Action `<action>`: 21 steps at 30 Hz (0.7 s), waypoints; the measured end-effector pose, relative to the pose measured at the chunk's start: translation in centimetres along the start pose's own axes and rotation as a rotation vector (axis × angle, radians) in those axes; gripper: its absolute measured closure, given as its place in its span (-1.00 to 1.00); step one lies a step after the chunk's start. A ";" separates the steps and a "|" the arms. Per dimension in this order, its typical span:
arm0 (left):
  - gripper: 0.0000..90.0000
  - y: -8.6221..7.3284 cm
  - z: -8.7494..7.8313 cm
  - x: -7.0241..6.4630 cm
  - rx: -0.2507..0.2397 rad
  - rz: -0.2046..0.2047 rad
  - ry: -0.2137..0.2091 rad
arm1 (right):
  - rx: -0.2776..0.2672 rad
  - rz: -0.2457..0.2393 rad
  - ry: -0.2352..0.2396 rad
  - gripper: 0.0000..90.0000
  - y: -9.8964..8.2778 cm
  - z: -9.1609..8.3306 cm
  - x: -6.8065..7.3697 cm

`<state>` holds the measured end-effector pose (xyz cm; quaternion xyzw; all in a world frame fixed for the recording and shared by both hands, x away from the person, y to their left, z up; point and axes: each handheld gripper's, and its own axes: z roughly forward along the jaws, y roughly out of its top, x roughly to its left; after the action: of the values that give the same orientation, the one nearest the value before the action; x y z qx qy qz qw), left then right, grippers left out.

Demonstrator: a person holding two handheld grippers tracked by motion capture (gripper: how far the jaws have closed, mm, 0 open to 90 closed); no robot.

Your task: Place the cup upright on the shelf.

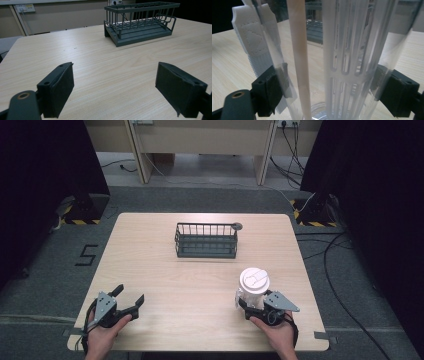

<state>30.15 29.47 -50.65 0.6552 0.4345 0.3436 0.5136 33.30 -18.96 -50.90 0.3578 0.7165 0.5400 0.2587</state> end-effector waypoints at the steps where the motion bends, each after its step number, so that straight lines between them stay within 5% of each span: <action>1: -0.67 0.0 0.0 0.0 -0.001 0.000 0.000 | 0.000 0.000 0.000 -0.61 0.0 0.0 0.0; 21: -0.67 0.0 0.0 0.0 0.001 -0.005 0.002 | 0.009 -0.004 -0.003 -0.59 2.5 1.0 -1.0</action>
<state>30.13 29.51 -50.64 0.6540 0.4370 0.3427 0.5138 35.27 -18.77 -48.75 0.3585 0.7193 0.5356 0.2591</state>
